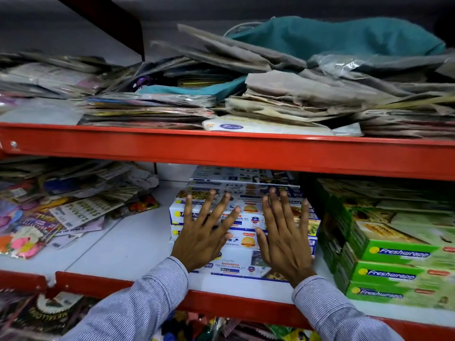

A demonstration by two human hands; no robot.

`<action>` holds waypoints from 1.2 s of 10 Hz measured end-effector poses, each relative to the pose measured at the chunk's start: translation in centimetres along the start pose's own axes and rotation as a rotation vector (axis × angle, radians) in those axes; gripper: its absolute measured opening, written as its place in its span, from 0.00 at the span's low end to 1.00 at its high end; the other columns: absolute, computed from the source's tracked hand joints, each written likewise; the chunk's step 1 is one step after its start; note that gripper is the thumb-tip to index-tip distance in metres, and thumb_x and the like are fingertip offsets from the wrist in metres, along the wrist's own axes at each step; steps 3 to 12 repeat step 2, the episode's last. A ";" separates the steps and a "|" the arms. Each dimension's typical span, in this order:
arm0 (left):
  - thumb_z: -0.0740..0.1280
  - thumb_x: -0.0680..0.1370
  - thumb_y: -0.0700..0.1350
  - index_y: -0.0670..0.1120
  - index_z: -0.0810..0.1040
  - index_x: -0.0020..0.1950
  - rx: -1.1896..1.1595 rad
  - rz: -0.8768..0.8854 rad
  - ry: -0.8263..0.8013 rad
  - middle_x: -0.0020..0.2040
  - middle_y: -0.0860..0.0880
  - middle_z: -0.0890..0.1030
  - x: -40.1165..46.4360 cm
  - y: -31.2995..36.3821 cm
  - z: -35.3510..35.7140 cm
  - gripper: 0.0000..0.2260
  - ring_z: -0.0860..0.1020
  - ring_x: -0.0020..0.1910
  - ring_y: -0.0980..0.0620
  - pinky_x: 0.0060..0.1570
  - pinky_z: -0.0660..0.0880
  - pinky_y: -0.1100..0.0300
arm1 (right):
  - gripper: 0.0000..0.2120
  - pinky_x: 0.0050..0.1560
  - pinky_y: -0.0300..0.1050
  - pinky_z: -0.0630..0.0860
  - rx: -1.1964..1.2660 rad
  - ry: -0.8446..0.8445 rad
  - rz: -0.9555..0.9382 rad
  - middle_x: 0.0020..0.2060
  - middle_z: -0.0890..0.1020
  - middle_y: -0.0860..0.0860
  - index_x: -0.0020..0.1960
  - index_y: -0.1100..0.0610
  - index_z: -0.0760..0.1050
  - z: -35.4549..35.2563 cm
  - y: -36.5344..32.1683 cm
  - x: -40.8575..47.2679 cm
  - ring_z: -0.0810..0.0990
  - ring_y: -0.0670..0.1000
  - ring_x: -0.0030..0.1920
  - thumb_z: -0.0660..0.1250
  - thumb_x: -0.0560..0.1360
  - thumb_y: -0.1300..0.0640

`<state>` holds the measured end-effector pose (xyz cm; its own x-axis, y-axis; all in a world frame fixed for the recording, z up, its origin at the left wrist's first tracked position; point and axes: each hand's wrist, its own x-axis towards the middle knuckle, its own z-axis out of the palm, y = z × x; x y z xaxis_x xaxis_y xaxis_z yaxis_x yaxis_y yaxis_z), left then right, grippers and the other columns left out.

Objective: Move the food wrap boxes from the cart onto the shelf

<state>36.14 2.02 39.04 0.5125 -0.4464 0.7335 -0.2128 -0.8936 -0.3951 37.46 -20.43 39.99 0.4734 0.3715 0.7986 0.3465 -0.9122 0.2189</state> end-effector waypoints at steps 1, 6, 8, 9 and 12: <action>0.52 0.83 0.55 0.50 0.56 0.79 0.006 -0.022 -0.032 0.79 0.43 0.56 0.1 0.0 -0.4 0.24 0.55 0.78 0.37 0.70 0.50 0.24 | 0.32 0.74 0.71 0.49 0.004 0.003 0.014 0.79 0.53 0.56 0.78 0.59 0.53 0.1 0.1 0.1 0.51 0.56 0.79 0.53 0.79 0.45; 0.53 0.83 0.54 0.49 0.54 0.79 -0.039 -0.048 -0.063 0.80 0.43 0.55 -0.4 0.7 -2.2 0.26 0.53 0.79 0.38 0.68 0.53 0.23 | 0.33 0.73 0.71 0.52 0.067 0.009 0.009 0.79 0.51 0.56 0.78 0.60 0.53 -1.5 -0.6 -0.5 0.51 0.57 0.79 0.57 0.78 0.46; 0.53 0.83 0.54 0.49 0.54 0.79 -0.039 -0.048 -0.063 0.80 0.43 0.55 -0.4 0.7 -2.2 0.26 0.53 0.79 0.38 0.68 0.53 0.23 | 0.33 0.73 0.71 0.52 0.067 0.009 0.009 0.79 0.51 0.56 0.78 0.60 0.53 -1.5 -0.6 -0.5 0.51 0.57 0.79 0.57 0.78 0.46; 0.53 0.83 0.54 0.49 0.54 0.79 -0.039 -0.048 -0.063 0.80 0.43 0.55 -0.4 0.7 -2.2 0.26 0.53 0.79 0.38 0.68 0.53 0.23 | 0.33 0.73 0.71 0.52 0.067 0.009 0.009 0.79 0.51 0.56 0.78 0.60 0.53 -1.5 -0.6 -0.5 0.51 0.57 0.79 0.57 0.78 0.46; 0.53 0.83 0.54 0.49 0.54 0.79 -0.039 -0.048 -0.063 0.80 0.43 0.55 -0.4 0.7 -2.2 0.26 0.53 0.79 0.38 0.68 0.53 0.23 | 0.33 0.73 0.71 0.52 0.067 0.009 0.009 0.79 0.51 0.56 0.78 0.60 0.53 -1.5 -0.6 -0.5 0.51 0.57 0.79 0.57 0.78 0.46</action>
